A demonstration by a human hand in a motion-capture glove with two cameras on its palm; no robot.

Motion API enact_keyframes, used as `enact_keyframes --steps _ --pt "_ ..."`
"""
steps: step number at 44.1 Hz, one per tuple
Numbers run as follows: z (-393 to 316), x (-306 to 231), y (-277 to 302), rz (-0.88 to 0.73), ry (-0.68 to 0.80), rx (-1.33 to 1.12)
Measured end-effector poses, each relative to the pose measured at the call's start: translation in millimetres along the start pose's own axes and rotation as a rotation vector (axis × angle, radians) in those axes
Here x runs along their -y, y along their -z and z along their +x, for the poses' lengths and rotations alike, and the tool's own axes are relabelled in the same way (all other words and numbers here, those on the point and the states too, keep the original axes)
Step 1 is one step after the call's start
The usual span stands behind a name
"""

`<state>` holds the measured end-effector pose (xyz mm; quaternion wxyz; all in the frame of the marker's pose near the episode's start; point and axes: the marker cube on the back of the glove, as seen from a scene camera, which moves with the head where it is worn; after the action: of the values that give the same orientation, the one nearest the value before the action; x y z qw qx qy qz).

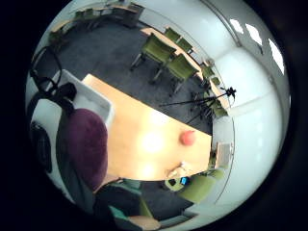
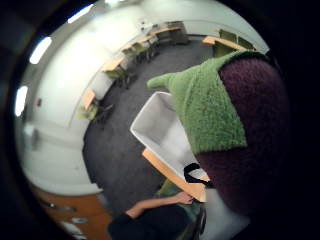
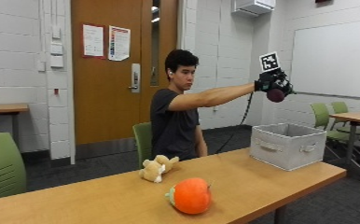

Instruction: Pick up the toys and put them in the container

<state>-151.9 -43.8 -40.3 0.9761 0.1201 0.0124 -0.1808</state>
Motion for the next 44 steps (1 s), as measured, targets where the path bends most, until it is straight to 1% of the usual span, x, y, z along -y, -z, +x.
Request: enact_keyframes --steps 5,8,10,14,16,19,21,23,25,27,30,34,39,42,44 --pt "20.2 18.1 -23.7 -0.013 0.11 0.104" --pt "-0.4 22.6 -29.6 -0.019 0.19 0.206" --pt "-18.1 26.0 -30.9 -0.023 0.176 0.284" --pt "-20.4 28.9 -44.8 -0.03 0.151 0.209" --pt "-23.5 28.2 -49.3 -0.068 0.144 0.21" --pt "-27.4 29.4 -53.3 -0.16 0.053 0.272" --pt "-22.3 29.4 -56.3 -0.184 0.012 0.283" --pt "-6.6 26.3 -61.7 -0.176 0.039 0.205" --pt "12.1 23.9 -66.0 -0.17 0.031 0.099" --pt "24.4 20.1 -66.3 -0.164 0.026 0.053" --pt "27.9 10.6 -58.3 -0.145 0.054 0.132" --pt "36.1 -4.4 -49.8 -0.13 0.073 0.147" --pt "-5.9 -35.0 -27.3 -0.123 0.086 0.139" --pt "18.3 -55.8 -21.7 -0.12 0.067 0.066" --pt "36.5 -69.2 -17.8 -0.128 0.044 0.061"
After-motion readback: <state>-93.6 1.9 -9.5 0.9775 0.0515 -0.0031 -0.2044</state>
